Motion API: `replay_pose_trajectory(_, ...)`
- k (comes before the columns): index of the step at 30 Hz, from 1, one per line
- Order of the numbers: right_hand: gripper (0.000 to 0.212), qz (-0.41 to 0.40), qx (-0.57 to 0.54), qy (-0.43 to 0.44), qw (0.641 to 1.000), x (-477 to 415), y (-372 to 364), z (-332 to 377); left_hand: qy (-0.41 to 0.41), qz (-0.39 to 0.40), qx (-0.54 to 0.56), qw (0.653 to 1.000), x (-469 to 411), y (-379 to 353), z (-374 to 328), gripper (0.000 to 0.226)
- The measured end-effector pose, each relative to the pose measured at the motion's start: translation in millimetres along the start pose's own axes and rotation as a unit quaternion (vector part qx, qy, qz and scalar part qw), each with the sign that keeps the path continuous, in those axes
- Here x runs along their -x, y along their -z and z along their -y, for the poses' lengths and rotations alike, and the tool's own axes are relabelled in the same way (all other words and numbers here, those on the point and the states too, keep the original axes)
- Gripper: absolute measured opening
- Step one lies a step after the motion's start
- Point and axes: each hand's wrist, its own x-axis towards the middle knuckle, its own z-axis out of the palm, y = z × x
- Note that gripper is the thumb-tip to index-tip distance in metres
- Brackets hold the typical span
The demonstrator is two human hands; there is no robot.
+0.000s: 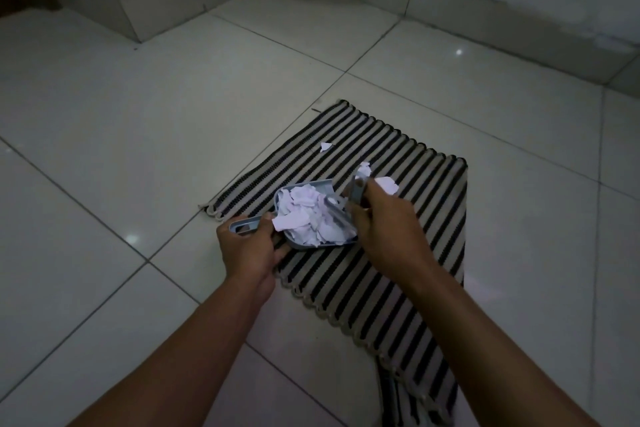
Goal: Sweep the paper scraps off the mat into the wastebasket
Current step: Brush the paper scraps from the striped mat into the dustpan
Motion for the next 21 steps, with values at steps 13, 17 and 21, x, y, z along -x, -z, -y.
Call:
replay_pose_trajectory(13,0.02,-0.047,-0.027,-0.017,0.998,-25.0,20.5,-26.4,0.003,0.002,0.0,1.0,-6.0,-9.3,2.0,0.048)
replay_pose_trajectory(17,0.027,-0.16,-0.031,-0.058,0.985,-28.5,33.6,-37.9,0.005,0.001,0.003,1.0,-4.9,-9.6,1.4,0.05)
replay_pose_trajectory(21,0.027,-0.08,0.033,-0.036,0.996,-27.6,27.2,-38.7,0.008,-0.003,0.007,1.0,-1.7,-12.3,-0.8,0.046)
